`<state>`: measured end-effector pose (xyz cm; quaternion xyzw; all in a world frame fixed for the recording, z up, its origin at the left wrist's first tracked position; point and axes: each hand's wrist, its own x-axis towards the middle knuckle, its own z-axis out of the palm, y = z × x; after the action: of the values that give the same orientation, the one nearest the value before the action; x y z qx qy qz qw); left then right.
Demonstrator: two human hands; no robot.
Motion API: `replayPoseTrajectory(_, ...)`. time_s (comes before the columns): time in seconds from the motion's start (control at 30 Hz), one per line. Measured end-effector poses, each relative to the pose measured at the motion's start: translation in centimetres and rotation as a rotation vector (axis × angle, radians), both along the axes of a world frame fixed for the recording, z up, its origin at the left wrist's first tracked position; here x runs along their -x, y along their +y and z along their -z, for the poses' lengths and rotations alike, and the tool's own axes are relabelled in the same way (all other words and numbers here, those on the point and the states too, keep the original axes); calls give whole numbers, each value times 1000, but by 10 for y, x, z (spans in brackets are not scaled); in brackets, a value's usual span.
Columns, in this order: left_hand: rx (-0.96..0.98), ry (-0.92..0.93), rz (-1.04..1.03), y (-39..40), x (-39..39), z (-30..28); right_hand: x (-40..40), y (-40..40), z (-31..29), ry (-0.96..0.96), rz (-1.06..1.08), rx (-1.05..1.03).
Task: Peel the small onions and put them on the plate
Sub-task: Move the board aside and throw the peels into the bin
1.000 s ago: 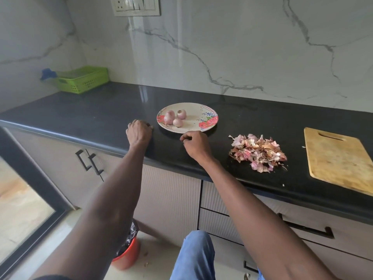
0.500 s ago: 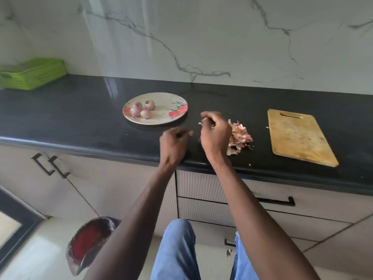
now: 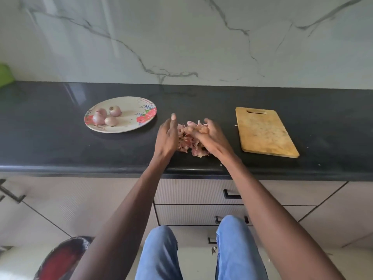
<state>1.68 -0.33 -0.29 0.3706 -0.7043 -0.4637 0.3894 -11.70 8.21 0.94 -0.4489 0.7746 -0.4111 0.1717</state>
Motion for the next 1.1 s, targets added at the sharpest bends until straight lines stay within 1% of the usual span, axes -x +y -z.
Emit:
replayPoseTrajectory(0.07,-196,86,62,1,8,-6,-2,-7,2,119,-91,-69)
replayPoseTrajectory(0.13,-282,159,71,1,11,-10,-1,-15,7,262,-142,-134)
replayPoseTrajectory(0.2,-289,229,38,-1,12,-9,0,-21,13,383,-157,-155)
replayPoseTrajectory(0.23,-300,270,11,-2,11,-6,1,-23,16,412,-150,-142)
replayPoseTrajectory(0.37,-313,377,-51,-3,10,-2,2,-26,21,419,-74,-34)
replayPoseTrajectory(0.43,-293,378,-55,-2,11,-2,2,-29,22,408,-61,10)
replayPoseTrajectory(0.5,-265,342,-59,-2,11,-1,2,-33,23,409,-84,52)
replayPoseTrajectory(0.6,-241,325,-60,-1,11,2,2,-37,22,511,-149,17)
replayPoseTrajectory(0.67,-243,326,-78,-2,12,3,3,-39,22,573,-140,-11)
replayPoseTrajectory(0.73,-245,341,-90,-3,13,3,3,-42,23,616,-130,18)
replayPoseTrajectory(0.93,-239,354,-149,2,10,0,-2,-41,20,571,-136,121)
replayPoseTrajectory(1.03,-228,319,-155,1,11,-1,-4,-37,19,511,-114,199)
replayPoseTrajectory(1.1,-212,291,-166,6,9,-5,-3,-35,18,435,-74,270)
